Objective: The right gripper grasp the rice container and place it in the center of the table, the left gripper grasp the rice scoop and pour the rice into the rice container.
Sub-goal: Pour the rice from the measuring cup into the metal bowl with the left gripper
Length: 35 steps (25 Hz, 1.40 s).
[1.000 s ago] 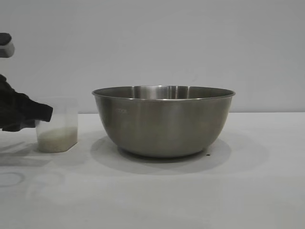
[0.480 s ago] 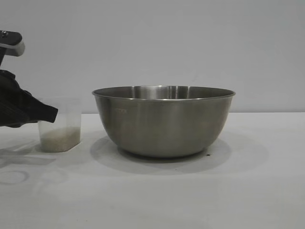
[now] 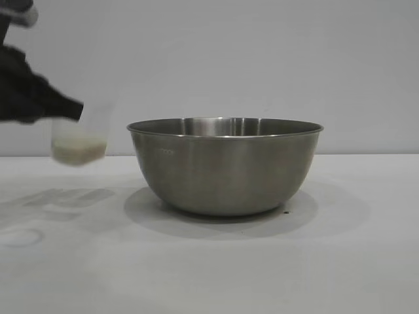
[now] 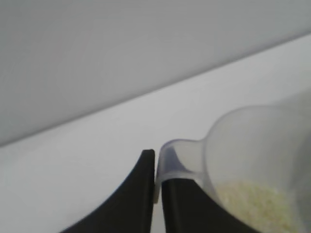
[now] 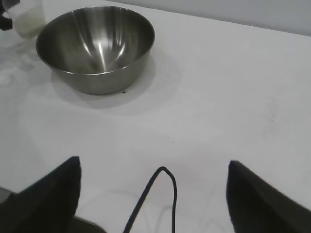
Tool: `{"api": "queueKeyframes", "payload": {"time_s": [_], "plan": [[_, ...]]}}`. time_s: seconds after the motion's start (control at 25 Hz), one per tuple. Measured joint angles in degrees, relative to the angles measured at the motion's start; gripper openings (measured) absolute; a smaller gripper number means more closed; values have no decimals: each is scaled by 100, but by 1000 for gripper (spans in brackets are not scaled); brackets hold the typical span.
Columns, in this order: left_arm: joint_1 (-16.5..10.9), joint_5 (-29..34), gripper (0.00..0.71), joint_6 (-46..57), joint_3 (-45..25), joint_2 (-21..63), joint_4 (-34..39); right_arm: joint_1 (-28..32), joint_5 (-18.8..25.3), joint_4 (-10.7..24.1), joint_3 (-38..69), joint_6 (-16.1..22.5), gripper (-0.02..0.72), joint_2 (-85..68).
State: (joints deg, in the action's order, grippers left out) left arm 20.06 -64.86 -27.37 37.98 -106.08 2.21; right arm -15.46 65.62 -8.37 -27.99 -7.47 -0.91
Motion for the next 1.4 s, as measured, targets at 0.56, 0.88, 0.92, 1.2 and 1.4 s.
{"api": "queueKeyframes", "payload": {"time_s": [0.56, 0.88, 0.92, 1.2, 1.4], "plan": [[0, 0, 0, -1371, 899, 0, 2080, 0, 0, 0, 0, 26, 570, 0], [0, 0, 0, -2077, 1029, 0, 2775, 0, 0, 0, 0, 28, 570, 0], [0, 0, 0, -2132, 1065, 0, 2851, 0, 0, 0, 0, 28, 570, 0], [81, 224, 0, -2908, 1253, 0, 3230, 0, 0, 0, 0, 28, 570, 0], [296, 638, 0, -4115, 1253, 0, 3384, 0, 0, 0, 0, 38, 570, 0]]}}
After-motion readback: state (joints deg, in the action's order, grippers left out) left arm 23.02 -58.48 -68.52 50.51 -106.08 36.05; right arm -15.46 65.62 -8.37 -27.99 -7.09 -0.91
